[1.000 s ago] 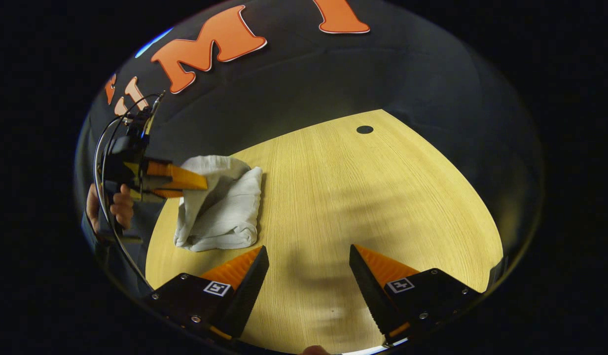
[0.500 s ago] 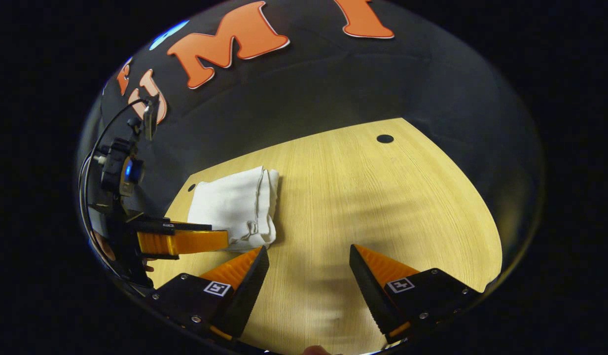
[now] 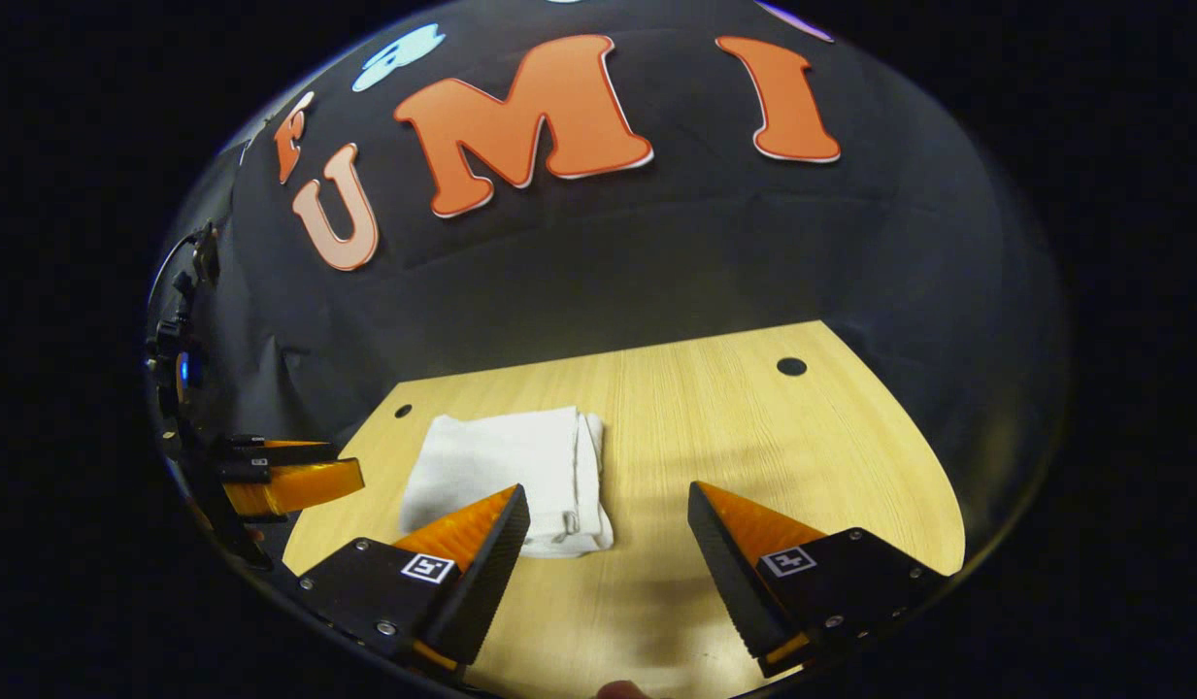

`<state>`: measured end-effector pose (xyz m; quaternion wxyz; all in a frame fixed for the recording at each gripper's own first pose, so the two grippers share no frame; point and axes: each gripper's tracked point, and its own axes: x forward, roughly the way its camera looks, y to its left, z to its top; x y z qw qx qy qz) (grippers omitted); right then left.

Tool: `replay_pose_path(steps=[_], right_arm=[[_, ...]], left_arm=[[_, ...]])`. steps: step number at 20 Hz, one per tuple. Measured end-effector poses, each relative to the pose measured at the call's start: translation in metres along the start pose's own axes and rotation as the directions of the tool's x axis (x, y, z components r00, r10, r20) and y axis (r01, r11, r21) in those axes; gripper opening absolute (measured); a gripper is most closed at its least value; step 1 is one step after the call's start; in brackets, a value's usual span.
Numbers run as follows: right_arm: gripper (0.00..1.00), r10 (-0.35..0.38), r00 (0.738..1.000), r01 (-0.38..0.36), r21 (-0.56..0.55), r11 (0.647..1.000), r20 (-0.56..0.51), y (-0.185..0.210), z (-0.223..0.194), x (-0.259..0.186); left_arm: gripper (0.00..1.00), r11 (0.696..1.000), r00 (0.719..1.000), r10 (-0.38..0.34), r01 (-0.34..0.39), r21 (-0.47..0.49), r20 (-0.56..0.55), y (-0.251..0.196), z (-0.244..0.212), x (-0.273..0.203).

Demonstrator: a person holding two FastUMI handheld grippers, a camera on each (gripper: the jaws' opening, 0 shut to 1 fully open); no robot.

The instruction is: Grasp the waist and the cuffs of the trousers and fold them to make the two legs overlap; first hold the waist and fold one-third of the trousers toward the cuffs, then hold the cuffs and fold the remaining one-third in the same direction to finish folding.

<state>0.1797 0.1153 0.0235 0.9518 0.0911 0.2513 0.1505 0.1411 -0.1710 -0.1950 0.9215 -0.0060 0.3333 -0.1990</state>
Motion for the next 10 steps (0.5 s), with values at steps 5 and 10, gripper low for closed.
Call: replay_pose_path(steps=[5, 10], right_arm=[[0.99, 0.007, 0.993, 0.002, -0.077, 0.997, 0.117, 0.043, 0.038, -0.025], [0.98, -0.004, 0.965, 0.045, -0.152, 0.987, 0.261, 0.065, 0.074, -0.047]], left_arm=[[0.92, 0.995, 0.966, 0.101, -0.101, -0.014, 0.238, 0.055, 0.027, -0.055], [0.91, 0.99, 0.892, 0.142, -0.118, -0.081, 0.43, 0.058, 0.028, -0.063]])
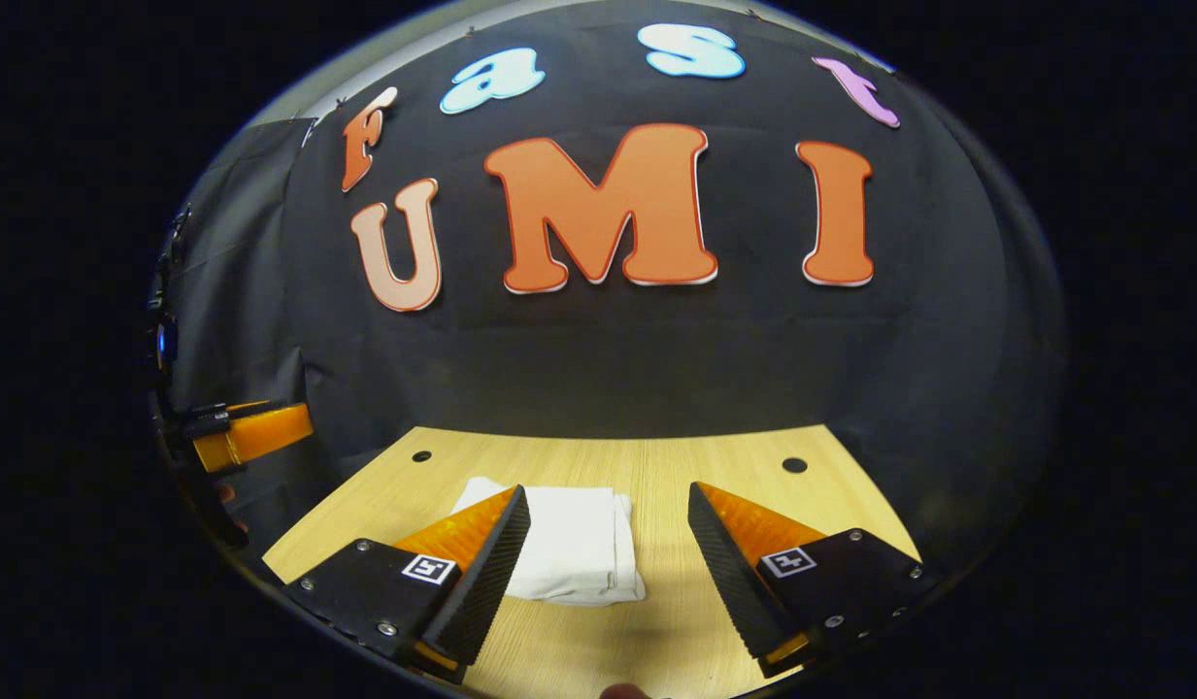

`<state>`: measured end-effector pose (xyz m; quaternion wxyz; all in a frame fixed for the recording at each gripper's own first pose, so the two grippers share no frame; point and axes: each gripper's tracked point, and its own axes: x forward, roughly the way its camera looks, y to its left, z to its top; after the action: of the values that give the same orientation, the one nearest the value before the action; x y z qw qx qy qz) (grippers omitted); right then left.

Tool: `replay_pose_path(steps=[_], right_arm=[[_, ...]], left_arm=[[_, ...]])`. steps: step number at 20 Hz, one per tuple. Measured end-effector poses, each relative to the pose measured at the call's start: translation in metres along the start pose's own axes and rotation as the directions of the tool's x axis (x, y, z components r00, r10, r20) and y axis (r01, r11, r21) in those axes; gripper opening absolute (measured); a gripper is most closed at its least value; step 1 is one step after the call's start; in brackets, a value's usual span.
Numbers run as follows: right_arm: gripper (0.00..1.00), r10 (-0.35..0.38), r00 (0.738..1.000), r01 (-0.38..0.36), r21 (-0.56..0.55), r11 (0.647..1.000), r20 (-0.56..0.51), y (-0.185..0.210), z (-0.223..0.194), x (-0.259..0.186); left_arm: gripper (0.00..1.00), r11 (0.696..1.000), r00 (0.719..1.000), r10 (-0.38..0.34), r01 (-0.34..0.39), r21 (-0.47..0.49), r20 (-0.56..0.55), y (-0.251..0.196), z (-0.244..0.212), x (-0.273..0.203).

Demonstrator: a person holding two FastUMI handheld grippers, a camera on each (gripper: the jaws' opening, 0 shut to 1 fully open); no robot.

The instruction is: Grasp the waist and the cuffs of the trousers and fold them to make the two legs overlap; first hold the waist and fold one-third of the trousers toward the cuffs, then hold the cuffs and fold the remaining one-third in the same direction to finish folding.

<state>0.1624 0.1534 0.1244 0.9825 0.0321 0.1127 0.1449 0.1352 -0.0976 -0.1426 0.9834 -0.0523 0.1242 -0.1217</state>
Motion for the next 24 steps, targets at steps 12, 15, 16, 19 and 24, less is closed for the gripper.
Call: replay_pose_path(steps=[12, 15, 16, 19, 24], right_arm=[[0.99, 0.043, 0.977, -0.009, -0.162, 0.987, 0.209, 0.044, 0.031, -0.03], [0.98, 0.039, 0.978, -0.01, -0.145, 0.989, 0.205, 0.044, 0.031, -0.027], [0.99, 0.041, 0.977, -0.012, -0.137, 0.991, 0.209, 0.045, 0.031, -0.026], [0.99, 0.035, 0.977, -0.004, -0.142, 0.99, 0.212, 0.042, 0.029, -0.025], [0.99, 0.029, 0.979, 0.0, -0.144, 0.99, 0.2, 0.043, 0.023, -0.025]], left_arm=[[0.91, 0.996, 0.975, 0.061, -0.075, 0.057, 0.211, -0.009, 0.007, -0.024], [0.91, 0.998, 0.976, 0.042, -0.051, 0.034, 0.214, -0.02, 0.007, -0.023], [0.91, 0.998, 0.975, 0.041, -0.049, 0.031, 0.216, -0.02, 0.006, -0.022], [0.91, 0.999, 0.977, 0.041, -0.047, 0.021, 0.211, -0.023, 0.006, -0.02], [0.91, 0.999, 0.981, 0.039, -0.044, 0.021, 0.191, -0.024, 0.002, -0.015]])
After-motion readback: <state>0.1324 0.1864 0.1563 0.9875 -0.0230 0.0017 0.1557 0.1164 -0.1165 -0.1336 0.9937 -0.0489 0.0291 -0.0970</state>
